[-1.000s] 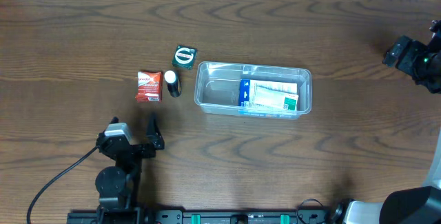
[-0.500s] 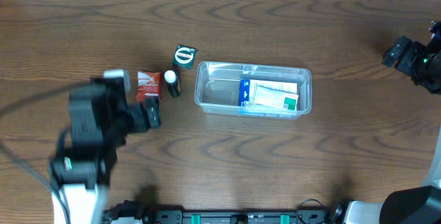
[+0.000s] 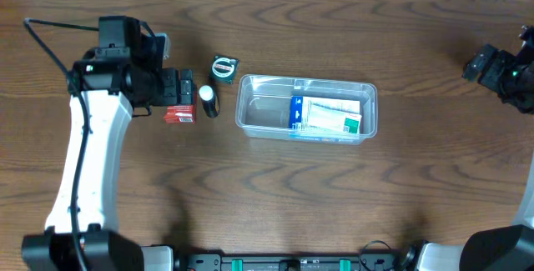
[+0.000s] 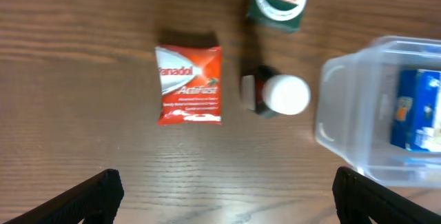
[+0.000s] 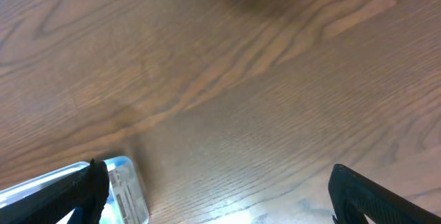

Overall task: Pack container
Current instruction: 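Reach the left gripper to the red Panadol box and grasp it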

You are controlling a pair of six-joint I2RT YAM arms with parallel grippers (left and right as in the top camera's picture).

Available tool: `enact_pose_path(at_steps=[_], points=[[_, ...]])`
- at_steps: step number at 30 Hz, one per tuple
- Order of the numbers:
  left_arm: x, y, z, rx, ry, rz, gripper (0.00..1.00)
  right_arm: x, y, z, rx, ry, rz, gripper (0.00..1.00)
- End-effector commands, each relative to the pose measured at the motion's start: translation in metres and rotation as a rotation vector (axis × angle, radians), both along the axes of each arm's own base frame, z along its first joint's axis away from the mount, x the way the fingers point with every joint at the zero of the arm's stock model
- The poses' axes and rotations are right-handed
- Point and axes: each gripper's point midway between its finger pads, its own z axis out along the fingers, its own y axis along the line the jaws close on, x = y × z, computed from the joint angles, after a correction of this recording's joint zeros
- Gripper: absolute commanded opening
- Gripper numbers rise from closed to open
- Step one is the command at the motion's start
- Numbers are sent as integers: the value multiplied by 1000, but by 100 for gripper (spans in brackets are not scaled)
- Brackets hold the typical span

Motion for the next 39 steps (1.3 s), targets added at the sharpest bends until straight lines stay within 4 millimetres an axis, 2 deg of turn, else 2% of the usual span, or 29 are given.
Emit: enact_pose_path(at_steps=[1, 7, 10, 14, 20, 39], points=[[11, 9, -6, -27, 1, 14, 98, -1, -2, 2, 3, -6, -14, 99], [33, 16, -31, -7, -1, -26, 98, -1, -2, 2, 3, -6, -14, 99], [41, 23, -50, 27, 27, -16, 98, -1, -2, 2, 3, -6, -14, 99], [42, 27, -81, 36, 103, -13, 98, -1, -2, 2, 3, -6, -14, 99], [39, 27, -116, 25, 194, -16, 98, -1, -2, 2, 3, -6, -14, 99], [38, 26, -175, 24, 294, -70, 98, -1, -2, 2, 3, -6, -14, 99]])
